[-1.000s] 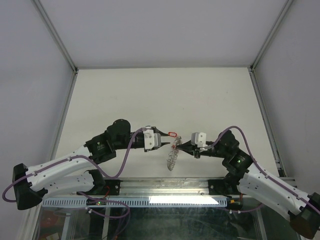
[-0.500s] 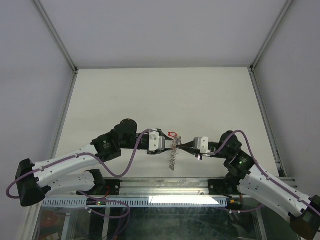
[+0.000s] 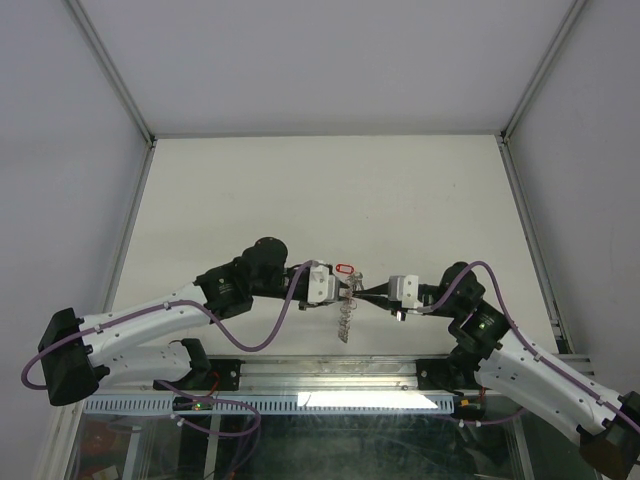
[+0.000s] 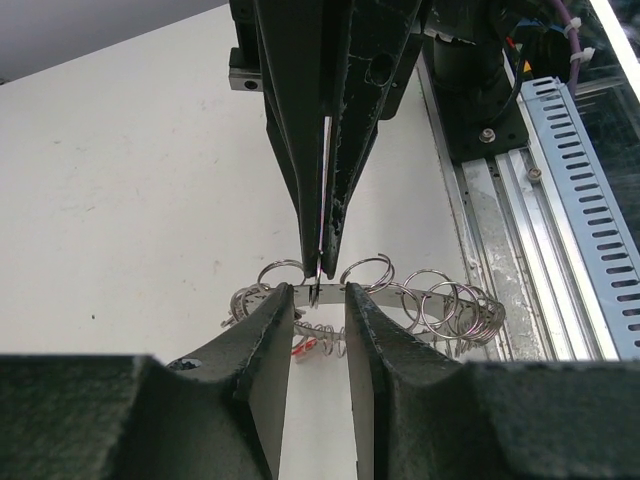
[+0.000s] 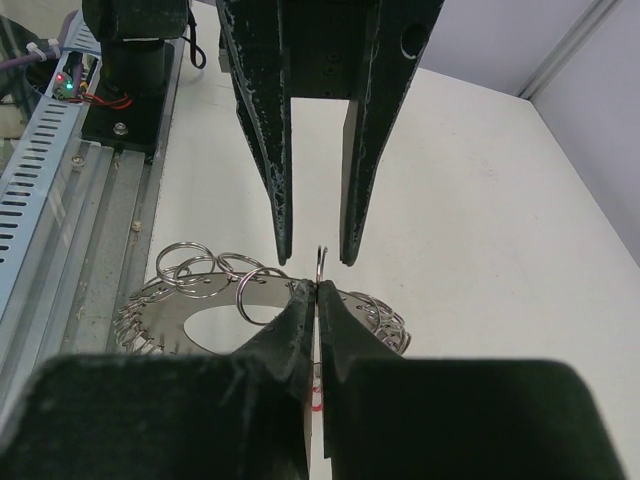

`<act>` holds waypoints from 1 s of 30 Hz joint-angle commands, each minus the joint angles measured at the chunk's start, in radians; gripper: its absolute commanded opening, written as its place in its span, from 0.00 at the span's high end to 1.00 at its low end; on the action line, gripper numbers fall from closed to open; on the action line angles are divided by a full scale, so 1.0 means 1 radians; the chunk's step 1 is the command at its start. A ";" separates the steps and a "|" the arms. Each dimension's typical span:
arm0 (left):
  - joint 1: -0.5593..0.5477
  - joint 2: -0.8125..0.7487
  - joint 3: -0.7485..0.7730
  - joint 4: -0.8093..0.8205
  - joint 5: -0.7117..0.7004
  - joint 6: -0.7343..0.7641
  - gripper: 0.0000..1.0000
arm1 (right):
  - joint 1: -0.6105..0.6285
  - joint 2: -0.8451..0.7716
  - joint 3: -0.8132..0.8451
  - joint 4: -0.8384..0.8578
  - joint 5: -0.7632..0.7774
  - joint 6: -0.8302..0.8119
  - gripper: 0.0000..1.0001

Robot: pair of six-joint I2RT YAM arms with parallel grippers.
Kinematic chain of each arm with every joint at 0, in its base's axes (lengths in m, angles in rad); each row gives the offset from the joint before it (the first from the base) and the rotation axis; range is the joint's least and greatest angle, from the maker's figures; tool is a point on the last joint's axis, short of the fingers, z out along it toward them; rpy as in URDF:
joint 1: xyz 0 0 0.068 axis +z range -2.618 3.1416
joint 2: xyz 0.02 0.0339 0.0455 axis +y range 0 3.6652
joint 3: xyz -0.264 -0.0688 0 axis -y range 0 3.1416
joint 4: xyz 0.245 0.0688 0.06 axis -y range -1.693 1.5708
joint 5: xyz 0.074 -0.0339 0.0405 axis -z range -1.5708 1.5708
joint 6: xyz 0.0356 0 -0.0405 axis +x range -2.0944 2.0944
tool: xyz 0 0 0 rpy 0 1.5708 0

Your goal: Put the keys on the keyring

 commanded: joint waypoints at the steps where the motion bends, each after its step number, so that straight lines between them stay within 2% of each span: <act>1: -0.005 0.000 0.029 0.025 -0.019 0.037 0.75 | 0.005 -0.002 0.034 0.093 -0.025 -0.003 1.00; 8: -0.005 0.003 0.034 0.018 -0.026 0.043 0.85 | 0.005 0.002 0.036 0.094 -0.029 0.001 1.00; 12: -0.005 0.012 0.042 0.018 -0.024 0.045 1.00 | 0.006 0.006 0.040 0.097 -0.030 0.006 1.00; 18: -0.005 0.003 0.041 0.011 -0.008 0.073 1.00 | 0.005 0.007 0.030 0.082 -0.020 0.011 1.00; 24: -0.005 -0.012 0.039 0.010 -0.009 0.070 1.00 | 0.005 0.005 0.011 0.091 0.010 0.032 0.86; 30: -0.005 -0.018 0.041 0.010 -0.007 0.067 1.00 | 0.006 0.029 0.011 0.090 0.019 0.035 0.84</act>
